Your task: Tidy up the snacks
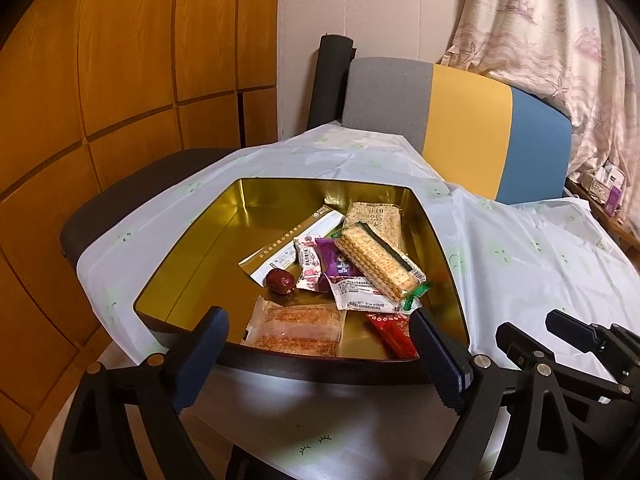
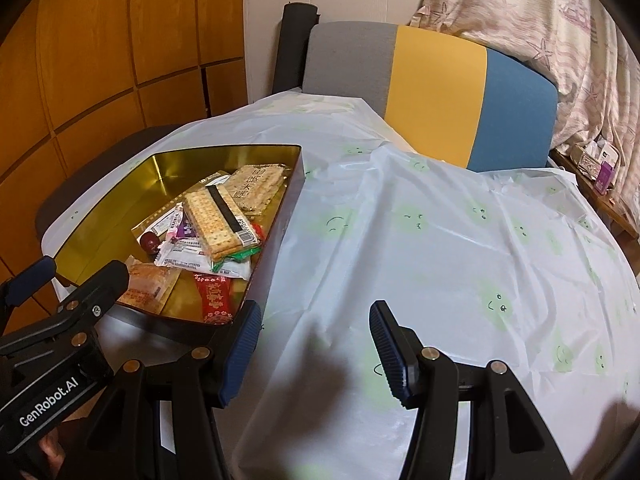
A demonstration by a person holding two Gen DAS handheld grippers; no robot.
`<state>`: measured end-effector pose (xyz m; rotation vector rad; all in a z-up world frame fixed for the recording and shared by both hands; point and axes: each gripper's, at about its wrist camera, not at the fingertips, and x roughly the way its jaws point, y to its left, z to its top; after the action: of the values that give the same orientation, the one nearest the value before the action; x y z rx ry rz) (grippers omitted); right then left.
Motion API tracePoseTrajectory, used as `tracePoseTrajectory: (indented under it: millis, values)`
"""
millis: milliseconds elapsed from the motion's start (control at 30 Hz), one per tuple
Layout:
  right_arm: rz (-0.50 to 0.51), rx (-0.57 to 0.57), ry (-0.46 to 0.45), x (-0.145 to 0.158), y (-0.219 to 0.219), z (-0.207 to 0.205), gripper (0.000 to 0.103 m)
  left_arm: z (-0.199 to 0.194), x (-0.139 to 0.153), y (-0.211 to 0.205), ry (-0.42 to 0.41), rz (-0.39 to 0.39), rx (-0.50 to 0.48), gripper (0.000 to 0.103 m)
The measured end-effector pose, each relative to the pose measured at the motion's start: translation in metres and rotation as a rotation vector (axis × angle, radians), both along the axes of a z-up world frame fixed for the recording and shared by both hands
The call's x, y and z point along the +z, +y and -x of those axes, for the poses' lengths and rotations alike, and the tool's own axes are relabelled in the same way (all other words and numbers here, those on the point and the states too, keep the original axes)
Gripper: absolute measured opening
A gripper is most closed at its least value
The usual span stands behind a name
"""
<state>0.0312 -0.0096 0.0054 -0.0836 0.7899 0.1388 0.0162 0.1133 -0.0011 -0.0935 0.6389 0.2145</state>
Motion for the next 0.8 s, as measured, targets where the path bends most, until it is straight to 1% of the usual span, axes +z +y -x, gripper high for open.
tracePoseTrajectory:
  millis: [233,800]
  values:
    - [-0.001,0.007,0.001,0.0,0.0003,0.0004,0.058,-0.0014,-0.0008,0.001,0.011,0.006,0.004,0.094]
    - [-0.003,0.007,0.011,-0.0024,-0.0022,-0.0003,0.058,-0.0008,0.0008,0.0035,0.004,0.006,0.01,0.096]
